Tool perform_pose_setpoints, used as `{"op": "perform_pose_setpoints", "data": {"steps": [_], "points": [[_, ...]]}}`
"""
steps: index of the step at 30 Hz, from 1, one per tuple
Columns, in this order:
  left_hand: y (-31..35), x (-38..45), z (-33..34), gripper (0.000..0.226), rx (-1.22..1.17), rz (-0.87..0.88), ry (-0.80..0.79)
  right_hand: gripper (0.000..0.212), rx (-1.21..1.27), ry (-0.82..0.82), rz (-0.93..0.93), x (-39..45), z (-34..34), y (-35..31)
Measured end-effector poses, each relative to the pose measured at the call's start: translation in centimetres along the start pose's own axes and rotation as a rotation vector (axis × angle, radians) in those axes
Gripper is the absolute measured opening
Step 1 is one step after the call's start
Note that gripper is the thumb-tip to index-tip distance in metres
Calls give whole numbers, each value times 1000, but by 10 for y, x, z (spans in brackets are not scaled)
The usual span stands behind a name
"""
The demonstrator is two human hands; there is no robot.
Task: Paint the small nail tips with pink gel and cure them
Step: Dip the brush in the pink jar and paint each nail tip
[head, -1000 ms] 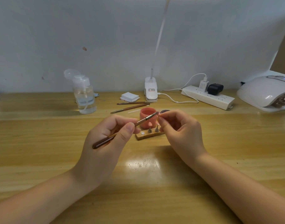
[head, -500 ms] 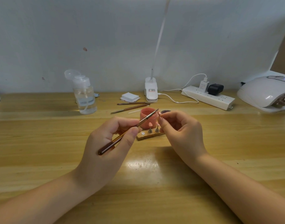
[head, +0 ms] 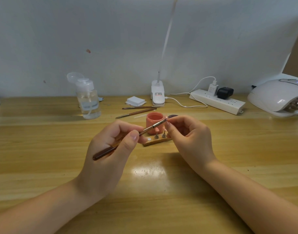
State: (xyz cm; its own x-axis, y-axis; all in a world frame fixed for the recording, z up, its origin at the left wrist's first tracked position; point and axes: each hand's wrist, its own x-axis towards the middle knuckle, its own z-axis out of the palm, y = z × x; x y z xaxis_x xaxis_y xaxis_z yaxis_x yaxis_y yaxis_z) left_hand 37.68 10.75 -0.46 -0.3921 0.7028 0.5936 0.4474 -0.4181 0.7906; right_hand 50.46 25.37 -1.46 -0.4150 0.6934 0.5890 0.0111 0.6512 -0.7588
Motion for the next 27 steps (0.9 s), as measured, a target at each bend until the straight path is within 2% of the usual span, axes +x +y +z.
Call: {"op": "perform_pose_setpoints", "data": {"steps": [5,10,16,20,23,25,27], "points": [[-1,2,1,26,-15,-49,6,11,-13,0,-3,0,0,0],[0,0,0,22,-2,-16,-29,10,1,0,9,0,0,0],[-4,2,0,20,-47,-55,53,12,-14,-2,11,0,0,0],[-3,2,0,17,-24,-54,-5,11,-16,1,11,0,1,0],[0,3,-2,20,-121,-34,-27,10,-17,20,21,0,0,0],[-2,8,-4,17,-262,-120,56,9,-16,35,34,1,0,0],[-7,17,-6,21,-485,-339,182,7,-2,58,62,2,0,-2]]}}
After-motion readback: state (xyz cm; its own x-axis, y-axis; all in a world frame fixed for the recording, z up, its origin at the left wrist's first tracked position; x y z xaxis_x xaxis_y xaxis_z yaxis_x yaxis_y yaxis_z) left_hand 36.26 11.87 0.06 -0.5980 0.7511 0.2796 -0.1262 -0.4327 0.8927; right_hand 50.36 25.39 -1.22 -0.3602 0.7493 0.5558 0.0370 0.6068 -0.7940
